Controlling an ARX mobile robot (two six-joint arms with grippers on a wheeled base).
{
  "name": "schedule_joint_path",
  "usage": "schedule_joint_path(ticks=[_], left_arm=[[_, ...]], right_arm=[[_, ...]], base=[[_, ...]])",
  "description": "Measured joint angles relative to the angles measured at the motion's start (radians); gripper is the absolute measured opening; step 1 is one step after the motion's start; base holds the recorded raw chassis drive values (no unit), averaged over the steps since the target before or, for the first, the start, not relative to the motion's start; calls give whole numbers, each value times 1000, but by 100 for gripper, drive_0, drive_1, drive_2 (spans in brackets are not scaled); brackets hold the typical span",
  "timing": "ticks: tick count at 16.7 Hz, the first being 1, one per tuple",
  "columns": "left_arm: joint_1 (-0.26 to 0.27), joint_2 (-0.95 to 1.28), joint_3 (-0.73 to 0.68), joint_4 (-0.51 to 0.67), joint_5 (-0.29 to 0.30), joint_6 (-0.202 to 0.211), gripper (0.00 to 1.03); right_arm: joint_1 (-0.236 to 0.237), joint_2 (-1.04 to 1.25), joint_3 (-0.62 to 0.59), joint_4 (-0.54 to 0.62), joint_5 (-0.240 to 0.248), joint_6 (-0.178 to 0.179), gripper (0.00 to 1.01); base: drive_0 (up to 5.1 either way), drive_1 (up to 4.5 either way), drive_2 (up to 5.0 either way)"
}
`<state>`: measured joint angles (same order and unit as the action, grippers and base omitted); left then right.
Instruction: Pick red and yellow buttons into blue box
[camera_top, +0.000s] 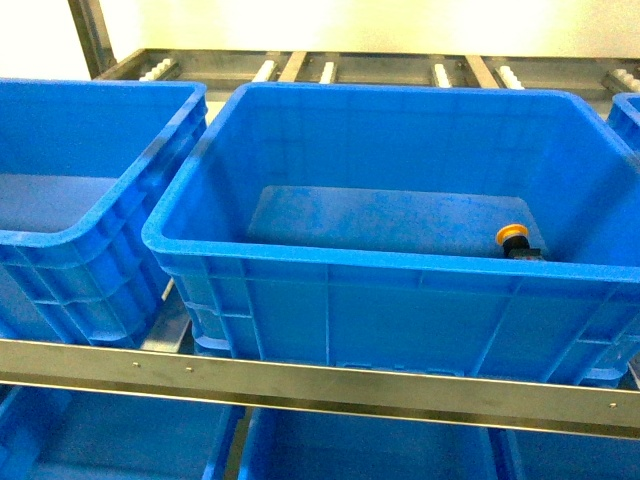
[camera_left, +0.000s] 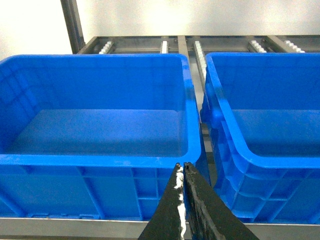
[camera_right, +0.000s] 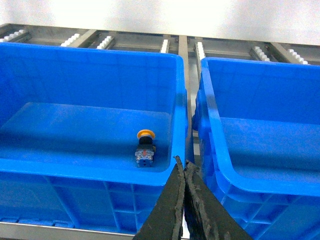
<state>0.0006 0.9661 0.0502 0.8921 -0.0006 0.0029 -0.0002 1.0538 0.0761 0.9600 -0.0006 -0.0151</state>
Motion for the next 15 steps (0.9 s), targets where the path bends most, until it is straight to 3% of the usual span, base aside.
schedule_joint_path(ticks=[7,10,15], left_arm=[[0,-256,-35,-210,0,0,2],[0,-571,-35,-498,0,0,2],[0,-679,-35,-603,0,0,2]], right_arm=[[0,-262,-54,-204,0,0,2],[0,-603,-63,-512,0,0,2],[0,-725,-63,-630,0,0,2]], base=[[0,0,0],[0,0,0],[0,0,0]])
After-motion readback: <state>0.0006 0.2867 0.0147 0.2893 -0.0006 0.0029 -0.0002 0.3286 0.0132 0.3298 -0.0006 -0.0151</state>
